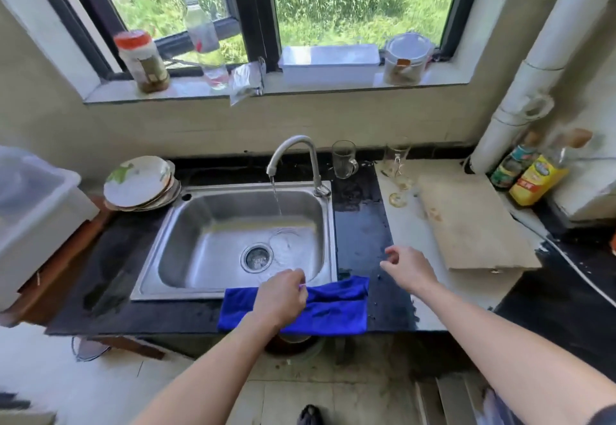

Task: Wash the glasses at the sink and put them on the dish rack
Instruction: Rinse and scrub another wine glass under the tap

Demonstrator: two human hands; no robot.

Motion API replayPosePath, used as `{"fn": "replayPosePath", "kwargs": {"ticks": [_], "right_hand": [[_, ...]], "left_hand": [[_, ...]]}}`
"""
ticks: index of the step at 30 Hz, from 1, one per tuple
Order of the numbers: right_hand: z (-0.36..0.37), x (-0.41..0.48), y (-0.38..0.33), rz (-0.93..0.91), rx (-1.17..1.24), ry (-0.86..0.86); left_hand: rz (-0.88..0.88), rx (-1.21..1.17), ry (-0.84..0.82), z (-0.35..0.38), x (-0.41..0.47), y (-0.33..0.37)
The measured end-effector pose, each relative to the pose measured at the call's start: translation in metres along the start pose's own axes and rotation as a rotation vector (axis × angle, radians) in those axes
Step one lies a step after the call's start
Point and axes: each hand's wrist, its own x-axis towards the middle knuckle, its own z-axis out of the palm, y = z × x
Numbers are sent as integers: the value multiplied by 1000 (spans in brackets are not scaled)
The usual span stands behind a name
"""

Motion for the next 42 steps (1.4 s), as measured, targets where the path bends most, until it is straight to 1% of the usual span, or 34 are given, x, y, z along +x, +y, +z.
{"fn": "replayPosePath", "kwargs": {"ticks": [2, 5, 8, 12, 18, 21, 24, 26, 28, 31, 34, 37, 40, 42], "right_hand": [[-11, 31, 0, 84, 57, 27], [-33, 75, -4, 166, 163, 114], [-51, 119, -7, 206, 208, 194], [-65, 177, -9, 238, 246, 272], [-65, 228, -5, 227, 268, 223], [-64, 230, -10, 190, 291, 232], [-64, 214, -34, 98, 271, 256], [-55, 196, -56, -2, 290, 201], [-38, 178, -79, -101, 340, 109], [-5, 157, -113, -165, 409, -42], [35, 140, -149, -174, 420, -162], [75, 135, -182, -148, 439, -220], [105, 135, -212, -94, 432, -228], [121, 136, -224, -31, 415, -208]], "left_hand": [[20, -2, -9, -5, 29, 0], [40, -9, -5, -12, 65, 6], [33, 9, -27, -9, 95, 13], [-43, 5, -40, -3, 128, 17], [-90, -25, -59, 5, 156, 24], [-127, -52, -59, 5, 165, 23], [-139, -74, -65, 7, 169, 17], [-176, -100, -72, 6, 168, 8], [-245, -150, -84, 5, 165, -9], [-338, -241, -100, 1, 157, -40], [-415, -339, -138, -2, 152, -76], [-479, -458, -153, -5, 157, -112], [-560, -689, -183, -7, 166, -142], [-610, -858, -254, -5, 170, -156]]}}
